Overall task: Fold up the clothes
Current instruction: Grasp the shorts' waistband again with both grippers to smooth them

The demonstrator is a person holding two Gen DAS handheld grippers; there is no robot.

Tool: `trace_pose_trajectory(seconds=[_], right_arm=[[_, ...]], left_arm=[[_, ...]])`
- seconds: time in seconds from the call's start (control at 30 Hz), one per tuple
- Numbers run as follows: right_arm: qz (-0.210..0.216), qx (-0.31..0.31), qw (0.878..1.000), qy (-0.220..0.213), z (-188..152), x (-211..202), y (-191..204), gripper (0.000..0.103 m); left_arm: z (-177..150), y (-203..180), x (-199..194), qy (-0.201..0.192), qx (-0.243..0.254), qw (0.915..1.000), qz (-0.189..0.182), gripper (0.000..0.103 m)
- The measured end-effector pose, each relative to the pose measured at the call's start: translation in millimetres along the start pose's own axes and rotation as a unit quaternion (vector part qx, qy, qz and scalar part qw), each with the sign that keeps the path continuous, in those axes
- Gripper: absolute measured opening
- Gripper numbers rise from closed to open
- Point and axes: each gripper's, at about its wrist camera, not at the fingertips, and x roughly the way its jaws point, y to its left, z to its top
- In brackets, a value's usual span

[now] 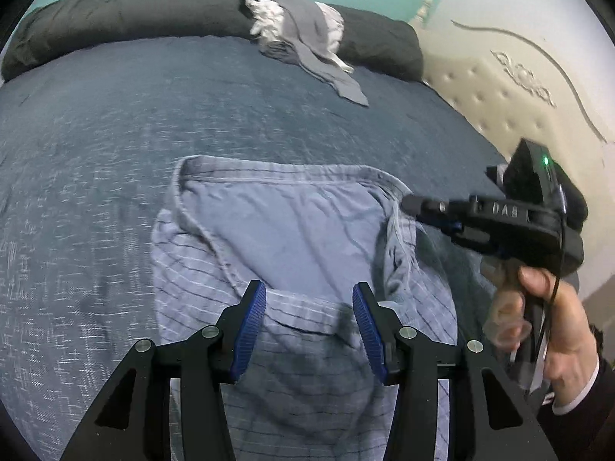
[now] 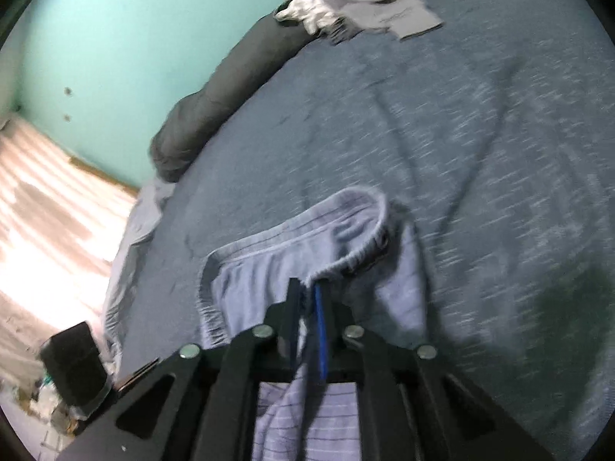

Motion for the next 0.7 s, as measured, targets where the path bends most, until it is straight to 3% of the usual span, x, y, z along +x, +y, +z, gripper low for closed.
trace_pose_trajectory(seconds=[0.03,0.07,0.1,0.4,0.47,0.63,0.7], right_arm=[[-0.006,0.0,1.0,-0.008,2,-4,-1,0.023],[-0.01,0.001,1.0,-0.015,3,-9,-2,0.034],[-0.009,0.004,1.0,-0.02,3,-12,-4,0.036],[-0.012,0.047,0.997,-0.056,4,-40,-33,0.037],[-0.013,0.051,0.997,-0.061,5,-46,-40,0.037],[-0.011,0.058,0.996,-0.061,6,-45,-45,0.037],[-0.011,0.056,0.997,-0.058,5,-42,-44,0.037]], left_arm=[[0,-4,0,0.001,0.004,1.0,-0.002,0.051],[-1,-8,0,0.001,0.008,1.0,-0.006,0.051],[-1,-13,2,0.002,0.013,0.9999,-0.008,0.051],[-9,-49,22,0.033,0.07,0.997,-0.006,0.05],[-11,-49,29,0.044,0.074,0.9963,-0.007,0.044],[-14,-48,35,0.055,0.086,0.9948,-0.009,0.006],[-14,-46,35,0.057,0.088,0.9944,-0.01,0.005]])
